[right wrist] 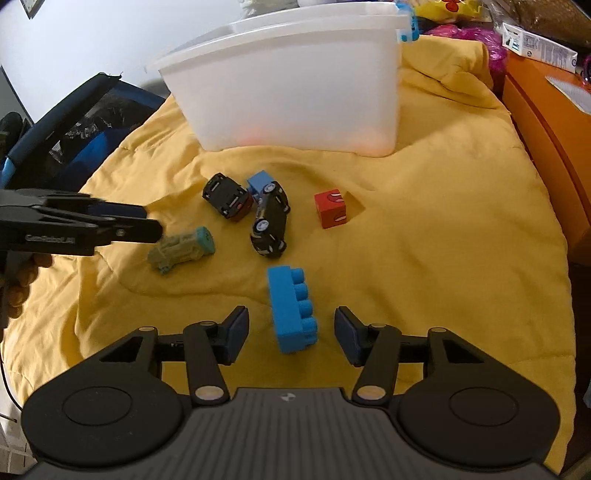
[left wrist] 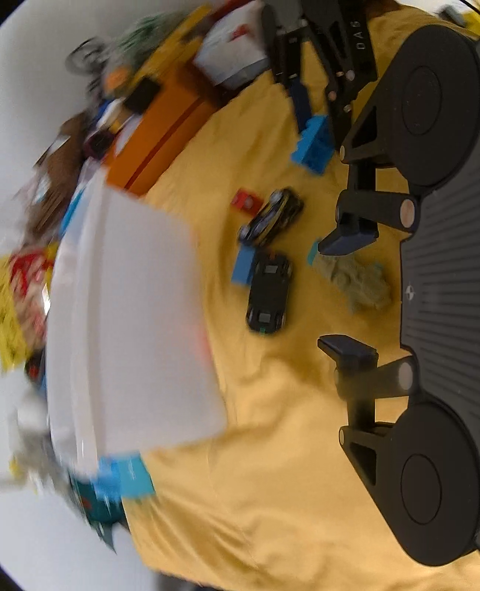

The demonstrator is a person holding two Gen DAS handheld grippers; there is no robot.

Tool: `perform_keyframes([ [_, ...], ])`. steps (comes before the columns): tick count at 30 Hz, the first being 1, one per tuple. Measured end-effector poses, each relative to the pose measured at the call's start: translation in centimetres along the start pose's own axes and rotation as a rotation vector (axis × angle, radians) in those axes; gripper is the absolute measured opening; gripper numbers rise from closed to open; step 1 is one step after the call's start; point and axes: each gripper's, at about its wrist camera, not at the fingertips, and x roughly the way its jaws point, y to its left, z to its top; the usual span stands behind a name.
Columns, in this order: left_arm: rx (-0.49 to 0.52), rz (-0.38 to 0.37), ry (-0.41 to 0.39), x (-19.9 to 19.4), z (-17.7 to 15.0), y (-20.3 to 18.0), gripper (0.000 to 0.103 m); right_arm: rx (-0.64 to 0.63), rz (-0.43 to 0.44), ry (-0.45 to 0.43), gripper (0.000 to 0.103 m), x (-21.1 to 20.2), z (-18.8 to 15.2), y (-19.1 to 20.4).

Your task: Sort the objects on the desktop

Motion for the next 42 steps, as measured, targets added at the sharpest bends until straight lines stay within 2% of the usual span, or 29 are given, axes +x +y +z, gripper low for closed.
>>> perform_keyframes([
  [2,0.057,-0.034,0.019,0.6,-0.2,-1.0,0.051,-0.021,-0.008,-0.003,0.055,0.0,0.0,0.6],
  [5,0.104,-0.004,0.07,1.9,-0.8,-1.7,0.051,-0.041,-0.027,-0.014,0.055,0.2,0.1,0.9],
  [7,0.132,0.007,0.063,2.1,-1.0,-1.9,0.05,-0.045,-0.037,-0.017,0.055,0.5,0.3,1.0],
  [8,0.136,0.013,0.065,2.1,-0.8,-2.1,0.041,-0.049,-0.043,-0.009,0.054,0.9,0.3,1.0],
  [9,0.131,0.009,0.064,2.1,-0.7,-2.1,0.038,-0.046,-0.045,0.007,0.05,1.3,0.3,0.9],
  [10,0.12,0.002,0.064,2.0,-0.6,-2.1,0.032,-0.038,-0.046,0.008,0.038,1.4,0.3,0.8],
  [11,0.108,-0.001,0.062,1.8,-0.6,-2.0,0.032,-0.028,-0.045,0.003,0.025,1.4,0.3,0.7],
  [14,0.09,-0.004,0.051,1.1,-0.8,-2.0,0.032,0.026,-0.019,-0.007,0.025,0.9,0.4,0.2],
  [18,0.038,0.013,0.026,-0.5,-0.7,-1.4,0.032,0.038,-0.025,-0.028,0.025,-0.3,0.3,0.2],
  [22,-0.053,0.037,-0.033,-3.1,0.5,-0.3,0.032,0.069,-0.019,-0.079,0.025,-2.1,1.1,0.1],
  [25,-0.078,0.068,-0.074,-5.0,2.1,0.2,0.032,0.085,-0.009,-0.131,0.025,-3.7,2.4,0.4],
  [32,-0.132,0.114,-0.172,-9.0,6.9,1.2,0.032,0.083,0.005,-0.272,0.025,-7.8,8.1,1.5],
  [42,-0.149,0.159,-0.243,-11.5,13.3,2.1,0.032,0.046,-0.007,-0.357,0.025,-10.2,15.7,1.9],
])
